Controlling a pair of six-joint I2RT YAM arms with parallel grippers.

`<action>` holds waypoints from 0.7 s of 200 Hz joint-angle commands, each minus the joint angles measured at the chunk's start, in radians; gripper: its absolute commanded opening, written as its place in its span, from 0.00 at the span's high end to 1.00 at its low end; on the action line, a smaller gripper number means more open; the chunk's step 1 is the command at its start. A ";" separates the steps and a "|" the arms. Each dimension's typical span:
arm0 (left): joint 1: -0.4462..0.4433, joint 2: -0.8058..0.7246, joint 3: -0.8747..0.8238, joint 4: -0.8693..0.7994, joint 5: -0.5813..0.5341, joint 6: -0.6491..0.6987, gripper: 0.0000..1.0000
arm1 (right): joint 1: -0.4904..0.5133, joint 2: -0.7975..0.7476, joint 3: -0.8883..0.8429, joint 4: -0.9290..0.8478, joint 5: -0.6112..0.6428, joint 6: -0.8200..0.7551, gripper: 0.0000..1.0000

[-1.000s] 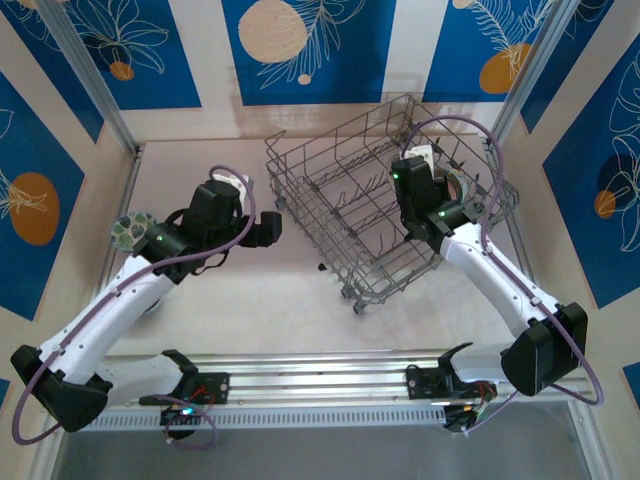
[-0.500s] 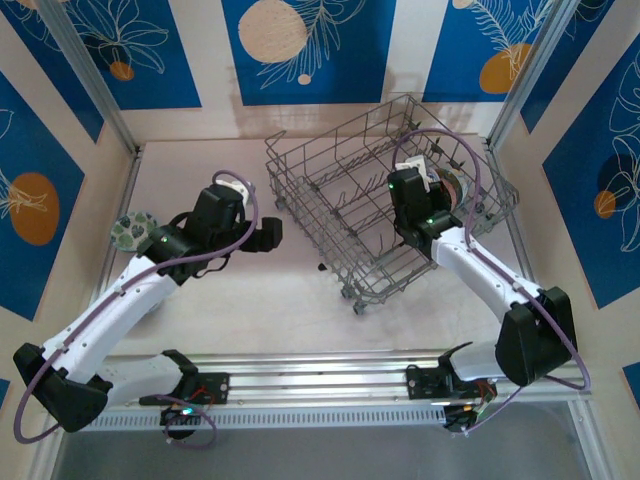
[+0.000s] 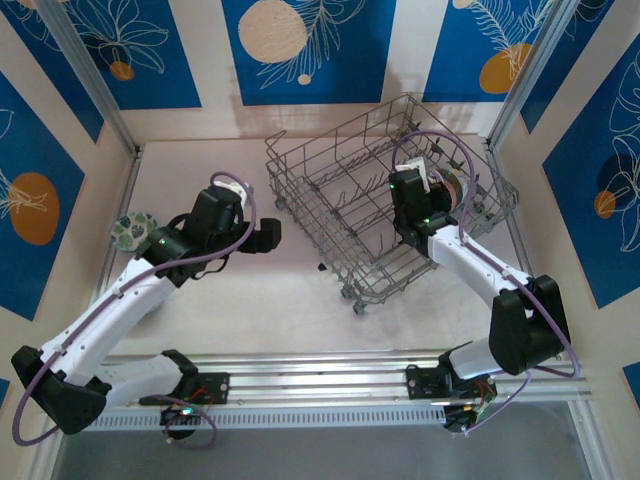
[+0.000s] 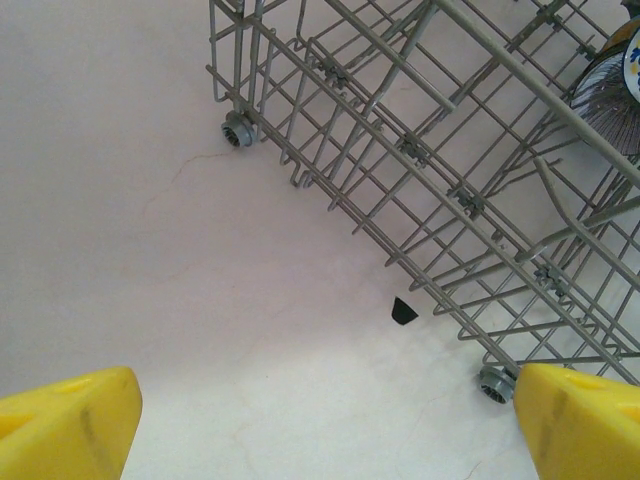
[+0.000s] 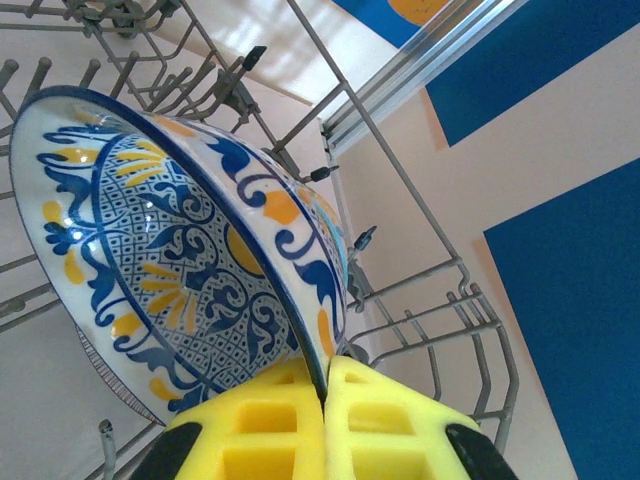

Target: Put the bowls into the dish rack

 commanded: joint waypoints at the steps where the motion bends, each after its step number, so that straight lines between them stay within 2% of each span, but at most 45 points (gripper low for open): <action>1: 0.008 -0.013 -0.018 -0.009 0.000 0.002 0.04 | 0.004 0.001 -0.006 0.056 0.035 0.012 1.00; 61: 0.009 -0.016 -0.021 -0.007 0.002 0.000 0.04 | 0.050 0.024 -0.063 0.078 0.088 0.040 1.00; 114: 0.009 -0.019 -0.027 -0.002 0.008 -0.003 0.04 | 0.065 0.030 -0.050 0.004 0.092 0.087 1.00; 140: 0.009 -0.020 -0.030 -0.002 0.010 -0.004 0.04 | 0.059 0.050 -0.038 -0.035 0.080 0.118 0.95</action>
